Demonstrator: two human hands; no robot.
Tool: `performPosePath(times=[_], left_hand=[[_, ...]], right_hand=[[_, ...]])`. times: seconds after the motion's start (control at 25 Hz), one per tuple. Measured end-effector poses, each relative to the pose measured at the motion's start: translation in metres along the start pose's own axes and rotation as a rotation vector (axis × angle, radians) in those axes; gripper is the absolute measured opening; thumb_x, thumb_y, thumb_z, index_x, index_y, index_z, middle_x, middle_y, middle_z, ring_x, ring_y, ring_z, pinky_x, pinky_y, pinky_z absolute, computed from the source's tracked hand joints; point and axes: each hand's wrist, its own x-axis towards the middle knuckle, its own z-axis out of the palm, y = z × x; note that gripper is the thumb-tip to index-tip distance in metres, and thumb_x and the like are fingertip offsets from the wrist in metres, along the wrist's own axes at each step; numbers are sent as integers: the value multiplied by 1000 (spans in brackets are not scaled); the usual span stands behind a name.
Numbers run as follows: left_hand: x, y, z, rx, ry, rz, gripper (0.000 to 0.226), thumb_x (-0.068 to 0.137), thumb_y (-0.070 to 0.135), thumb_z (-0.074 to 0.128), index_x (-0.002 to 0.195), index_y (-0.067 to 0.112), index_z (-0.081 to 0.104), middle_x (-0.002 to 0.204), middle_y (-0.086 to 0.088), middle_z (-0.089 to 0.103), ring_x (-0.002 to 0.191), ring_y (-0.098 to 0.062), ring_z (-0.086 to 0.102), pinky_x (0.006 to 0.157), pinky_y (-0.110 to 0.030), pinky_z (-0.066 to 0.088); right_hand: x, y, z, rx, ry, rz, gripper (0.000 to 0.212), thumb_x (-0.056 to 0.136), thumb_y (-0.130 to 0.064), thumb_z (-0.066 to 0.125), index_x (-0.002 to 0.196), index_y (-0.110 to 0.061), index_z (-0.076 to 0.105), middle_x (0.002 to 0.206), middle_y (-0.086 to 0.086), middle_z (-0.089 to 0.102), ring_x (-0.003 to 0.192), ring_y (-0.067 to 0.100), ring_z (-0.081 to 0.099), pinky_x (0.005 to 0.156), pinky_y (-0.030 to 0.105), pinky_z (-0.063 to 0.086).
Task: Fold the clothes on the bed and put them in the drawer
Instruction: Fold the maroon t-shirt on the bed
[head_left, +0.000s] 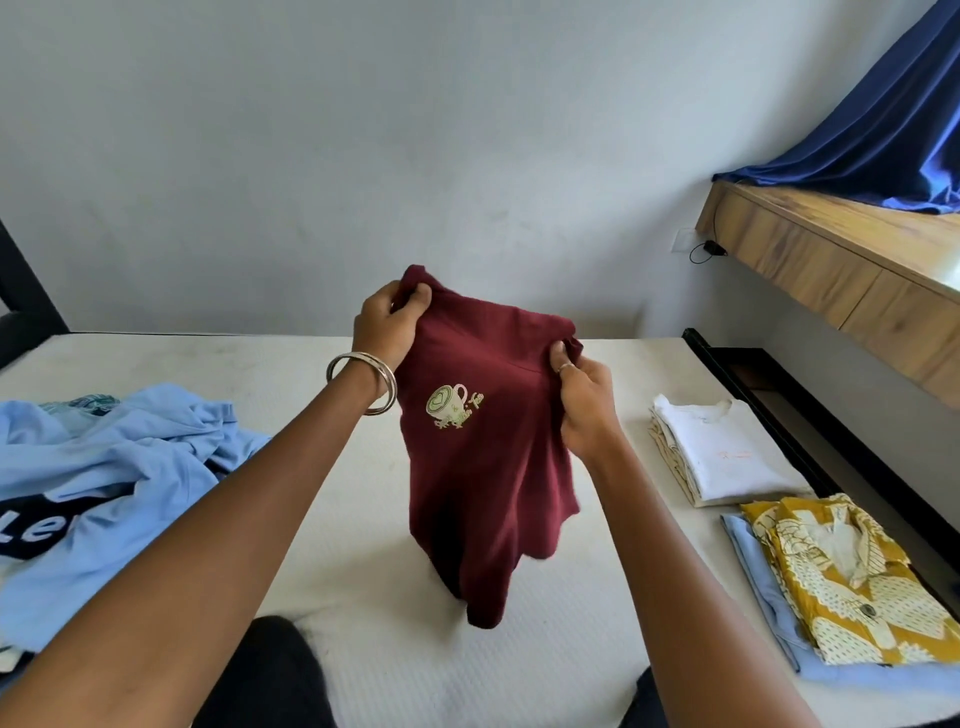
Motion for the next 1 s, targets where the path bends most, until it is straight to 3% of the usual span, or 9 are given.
performPosePath(times=[0.08,0.16,0.24,0.36,0.48,0.64,0.76,0.92,1.0], left_hand=[[-5,-9,3,151,45,-135,34,89,41,61,111,16,59,104,-4,63,107,-30,58,89,-37,44],[-13,-15,7,476,71,-59,68,79,49,68,135,19,43,132,-8,52,125,-35,45,101,-45,38],[-16,-12,10,493,-204,285,99,66,60,69,148,30,26,148,-4,40,135,-27,36,108,-42,33],[-25,3,20,226,-717,328,92,66,35,83,144,41,34,132,1,57,121,-13,55,102,-28,43],[-27,7,34,301,-573,323,43,74,13,79,116,20,68,107,0,72,100,-13,65,89,-23,49],[-32,13,39,426,-446,385,13,81,7,71,92,10,76,85,0,74,83,-10,68,82,-16,47],[-29,22,32,340,-413,421,7,85,11,69,83,16,72,71,6,72,70,-4,69,87,-23,50],[-21,36,21,207,-328,473,4,87,18,68,84,18,70,66,3,72,65,-5,69,77,-21,53],[-19,41,20,154,-309,466,4,88,13,67,85,11,70,67,-1,71,63,-8,70,73,-17,52]], right_hand=[[8,-6,4,-222,8,-43,32,99,-35,57,90,-9,74,93,10,75,84,23,72,81,41,59],[10,-11,8,-443,-93,-86,41,91,-51,58,90,-13,74,93,10,76,85,27,72,85,51,58],[7,-21,15,-581,-294,-130,41,89,-52,58,91,-14,73,90,8,74,82,25,70,84,54,56],[-4,-33,29,-674,-539,-157,24,100,-27,56,93,-12,73,83,1,73,78,13,69,71,32,55],[-11,-29,24,-567,-509,-147,4,92,-15,68,95,-12,66,79,1,71,67,7,66,57,19,47],[-13,5,-19,-478,-367,-48,48,73,-3,84,102,-16,48,104,10,68,77,21,65,61,29,49],[-16,51,-50,-691,-382,111,40,80,8,72,98,-21,51,96,6,63,77,20,62,62,27,49],[-22,100,-75,-855,-11,152,10,88,-3,68,92,-11,63,91,5,67,89,22,65,66,25,49],[-26,112,-79,-831,109,335,11,90,-13,70,94,-4,65,90,9,69,85,23,67,65,31,53]])
